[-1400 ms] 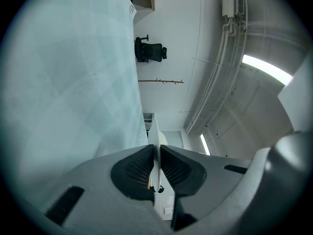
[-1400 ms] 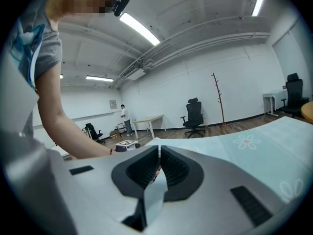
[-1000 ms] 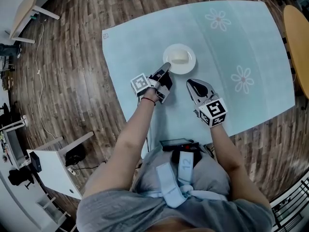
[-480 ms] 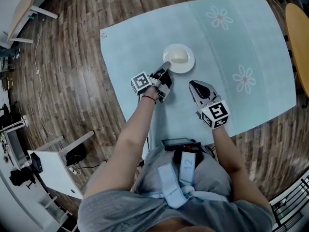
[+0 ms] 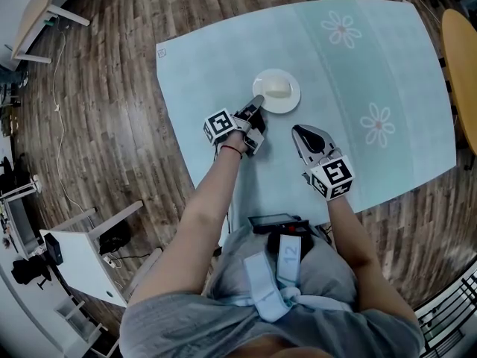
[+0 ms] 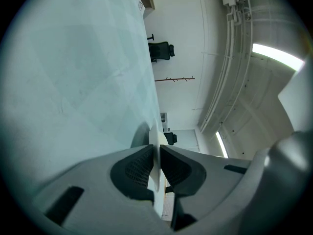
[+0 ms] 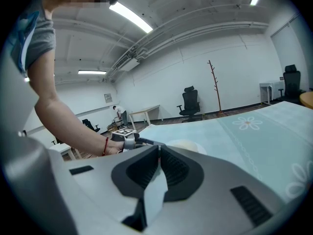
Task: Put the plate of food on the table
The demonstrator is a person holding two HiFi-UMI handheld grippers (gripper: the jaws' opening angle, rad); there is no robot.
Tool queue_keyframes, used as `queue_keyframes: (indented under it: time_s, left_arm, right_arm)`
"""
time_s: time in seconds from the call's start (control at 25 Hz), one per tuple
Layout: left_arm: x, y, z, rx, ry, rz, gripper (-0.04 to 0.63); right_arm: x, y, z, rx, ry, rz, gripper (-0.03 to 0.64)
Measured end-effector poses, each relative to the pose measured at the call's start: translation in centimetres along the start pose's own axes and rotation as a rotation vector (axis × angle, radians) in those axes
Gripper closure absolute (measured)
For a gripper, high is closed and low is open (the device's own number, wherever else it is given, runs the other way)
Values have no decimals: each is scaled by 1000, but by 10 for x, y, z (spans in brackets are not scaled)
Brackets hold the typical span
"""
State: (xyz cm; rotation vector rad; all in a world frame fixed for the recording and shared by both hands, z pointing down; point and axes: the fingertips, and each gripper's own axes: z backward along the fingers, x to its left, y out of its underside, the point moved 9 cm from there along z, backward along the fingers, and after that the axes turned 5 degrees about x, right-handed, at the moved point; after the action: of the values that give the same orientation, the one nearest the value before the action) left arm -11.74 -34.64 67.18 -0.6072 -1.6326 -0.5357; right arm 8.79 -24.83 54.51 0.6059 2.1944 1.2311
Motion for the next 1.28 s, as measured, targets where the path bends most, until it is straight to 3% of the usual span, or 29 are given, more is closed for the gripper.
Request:
queue_keyframes:
  time_s: [0.12, 0.52, 0.8, 1.0, 1.28]
  left_arm:
    - [-3, 4, 2, -41, -18, 25, 565]
    - [-1, -2, 0, -99, -143, 4, 552]
    - [-9, 1, 1, -125, -201, -17, 480]
    - [-9, 2, 9, -178, -261, -9, 480]
    - [-7, -4, 12, -180, -303, -35, 476]
  right_arm:
    - [5, 0, 6, 1, 0, 3, 583]
    - [1, -2, -3, 14, -5, 6, 583]
    - [3, -2, 4, 15, 1, 7, 583]
    - [5, -1, 8, 13, 10, 7, 583]
    - [1, 0, 6, 18, 13, 8, 583]
